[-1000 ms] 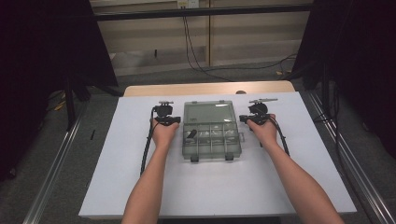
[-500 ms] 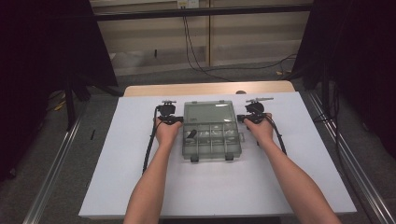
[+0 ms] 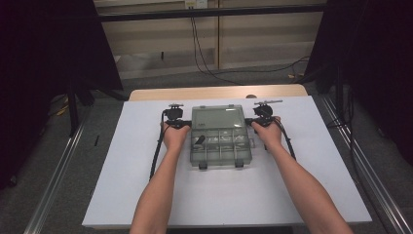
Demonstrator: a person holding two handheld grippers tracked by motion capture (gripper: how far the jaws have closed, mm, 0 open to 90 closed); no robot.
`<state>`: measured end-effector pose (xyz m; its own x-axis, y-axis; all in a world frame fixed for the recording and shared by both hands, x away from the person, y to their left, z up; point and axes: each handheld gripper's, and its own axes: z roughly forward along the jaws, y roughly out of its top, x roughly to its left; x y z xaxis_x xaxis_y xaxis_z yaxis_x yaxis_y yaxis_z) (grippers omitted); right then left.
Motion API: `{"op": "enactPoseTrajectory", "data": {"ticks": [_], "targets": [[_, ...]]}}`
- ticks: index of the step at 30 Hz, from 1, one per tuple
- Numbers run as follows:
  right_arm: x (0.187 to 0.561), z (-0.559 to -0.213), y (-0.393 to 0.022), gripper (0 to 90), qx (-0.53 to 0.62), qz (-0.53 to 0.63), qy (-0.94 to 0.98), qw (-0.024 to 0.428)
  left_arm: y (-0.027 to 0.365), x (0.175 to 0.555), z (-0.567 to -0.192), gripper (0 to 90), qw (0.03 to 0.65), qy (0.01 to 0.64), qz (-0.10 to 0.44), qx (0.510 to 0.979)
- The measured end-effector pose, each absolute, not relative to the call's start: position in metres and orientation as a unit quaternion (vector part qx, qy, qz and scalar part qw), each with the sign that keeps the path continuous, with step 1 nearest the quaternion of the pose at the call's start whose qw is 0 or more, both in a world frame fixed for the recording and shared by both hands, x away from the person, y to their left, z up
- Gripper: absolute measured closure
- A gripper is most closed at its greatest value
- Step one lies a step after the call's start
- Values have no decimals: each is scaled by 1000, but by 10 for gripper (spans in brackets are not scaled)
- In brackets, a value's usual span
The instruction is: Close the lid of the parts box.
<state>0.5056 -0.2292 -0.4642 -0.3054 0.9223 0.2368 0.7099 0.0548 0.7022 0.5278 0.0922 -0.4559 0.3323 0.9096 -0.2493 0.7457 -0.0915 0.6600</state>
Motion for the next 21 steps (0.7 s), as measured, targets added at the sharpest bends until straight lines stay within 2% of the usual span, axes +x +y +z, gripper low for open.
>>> {"op": "enactPoseTrajectory", "data": {"ticks": [21], "targets": [[514, -467, -231, 900, 579, 392, 701, 139, 91, 536, -456, 900, 364, 572, 113, 727]]}}
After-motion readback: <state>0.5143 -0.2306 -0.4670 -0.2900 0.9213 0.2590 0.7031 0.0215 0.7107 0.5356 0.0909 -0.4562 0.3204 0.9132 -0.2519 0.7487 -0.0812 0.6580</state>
